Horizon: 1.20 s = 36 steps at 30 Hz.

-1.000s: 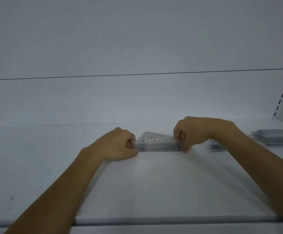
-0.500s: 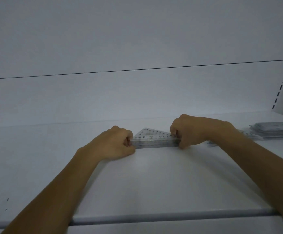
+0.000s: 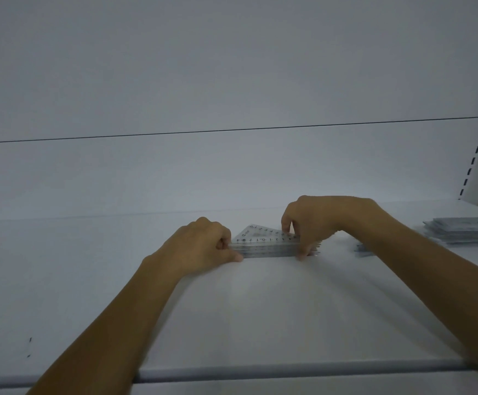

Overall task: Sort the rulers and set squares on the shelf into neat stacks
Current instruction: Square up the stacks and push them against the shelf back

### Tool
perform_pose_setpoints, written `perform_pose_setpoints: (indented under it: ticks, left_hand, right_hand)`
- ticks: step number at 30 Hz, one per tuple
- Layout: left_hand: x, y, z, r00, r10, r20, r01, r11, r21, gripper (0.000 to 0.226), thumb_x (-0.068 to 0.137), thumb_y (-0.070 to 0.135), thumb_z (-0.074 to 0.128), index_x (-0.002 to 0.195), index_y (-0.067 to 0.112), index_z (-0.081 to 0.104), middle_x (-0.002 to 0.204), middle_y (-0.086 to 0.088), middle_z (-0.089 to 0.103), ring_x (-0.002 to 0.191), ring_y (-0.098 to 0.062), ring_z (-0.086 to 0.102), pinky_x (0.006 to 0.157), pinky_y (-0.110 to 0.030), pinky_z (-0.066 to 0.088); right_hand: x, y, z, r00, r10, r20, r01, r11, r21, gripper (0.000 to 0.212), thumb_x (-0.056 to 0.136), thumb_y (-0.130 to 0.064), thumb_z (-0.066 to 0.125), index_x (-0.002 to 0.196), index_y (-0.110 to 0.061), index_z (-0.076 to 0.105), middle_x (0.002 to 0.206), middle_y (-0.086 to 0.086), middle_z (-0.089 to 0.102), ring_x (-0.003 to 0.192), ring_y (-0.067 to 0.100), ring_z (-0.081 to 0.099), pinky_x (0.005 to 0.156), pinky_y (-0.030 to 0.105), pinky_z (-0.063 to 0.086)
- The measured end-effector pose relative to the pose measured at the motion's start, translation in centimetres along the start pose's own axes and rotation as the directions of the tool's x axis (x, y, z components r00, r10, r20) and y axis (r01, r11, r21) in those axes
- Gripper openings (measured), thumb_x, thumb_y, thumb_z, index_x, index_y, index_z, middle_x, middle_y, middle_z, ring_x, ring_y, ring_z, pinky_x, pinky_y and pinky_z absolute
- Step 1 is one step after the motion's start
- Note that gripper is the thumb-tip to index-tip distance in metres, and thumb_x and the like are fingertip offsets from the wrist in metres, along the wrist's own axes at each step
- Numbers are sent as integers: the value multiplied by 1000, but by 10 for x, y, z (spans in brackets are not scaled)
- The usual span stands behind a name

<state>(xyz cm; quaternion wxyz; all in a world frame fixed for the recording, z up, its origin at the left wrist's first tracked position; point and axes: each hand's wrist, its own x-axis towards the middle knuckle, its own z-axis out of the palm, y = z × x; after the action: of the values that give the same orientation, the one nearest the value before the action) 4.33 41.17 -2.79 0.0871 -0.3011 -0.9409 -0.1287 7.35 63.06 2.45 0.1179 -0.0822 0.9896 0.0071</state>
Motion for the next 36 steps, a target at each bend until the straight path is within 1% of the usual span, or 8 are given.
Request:
perform_pose_setpoints:
  ticks: [3,5,7,12,23,27,30,36]
  left_hand:
    - [0,-1,0,1000,6,-9,-6,1000,17,40,77,55,62,56,26,43,55,9,45,54,-8,43,51,-23,28]
    - [0,0,0,1000,7,-19,-7,999,33,40,77,56,60,56,27,44,54,8,44,53,-8,43,51,-24,27]
    - [0,0,0,1000,-7,-23,8,999,40,38,76,58,59,58,28,45,56,8,45,55,-7,44,51,-24,28]
    - [1,1,1,1000,5,-13,-4,998,70,33,78,51,63,62,31,42,66,9,49,68,-13,50,54,-23,30]
    - [0,4,2,1000,10,-3,-9,1000,20,36,81,50,61,59,28,43,61,8,47,60,-10,48,54,-25,32]
    - [1,5,1,1000,14,13,-14,1000,6,36,83,47,60,57,29,41,60,7,46,56,-9,44,53,-25,30]
    - [2,5,2,1000,11,16,-11,1000,10,37,83,46,59,57,28,41,60,6,46,57,-9,44,53,-25,31]
    - [0,5,2,1000,-19,4,19,1000,-9,39,80,53,59,56,29,40,58,8,43,55,-8,42,53,-25,31]
  right_hand:
    - [5,-13,-12,999,-13,46,13,1000,2,84,60,-42,83,132,-30,40,92,-11,52,83,17,66,75,28,51]
    - [12,-24,-18,996,-51,71,47,998,48,94,61,-39,84,138,-34,31,86,-13,46,69,12,64,70,25,53]
    - [19,-37,-20,990,-84,115,75,994,82,98,64,-31,84,141,-37,25,85,-15,42,67,7,59,64,24,55]
    - [31,-55,-22,975,-74,209,77,997,-8,84,65,-23,83,135,-34,38,132,3,46,102,24,60,58,28,56]
    - [33,-61,-22,982,-59,178,82,989,-123,82,62,-26,84,131,-33,41,128,2,49,95,21,59,53,27,55]
    - [32,-59,-22,986,-72,147,90,989,-118,82,62,-27,84,132,-32,42,127,2,48,72,13,58,51,25,54]
    - [32,-59,-22,987,-72,141,90,988,-126,81,62,-27,83,132,-32,42,125,2,50,65,11,57,49,24,52]
    - [34,-56,-20,981,-57,188,77,992,-104,88,63,-30,83,136,-34,34,134,2,45,102,21,57,61,30,54]
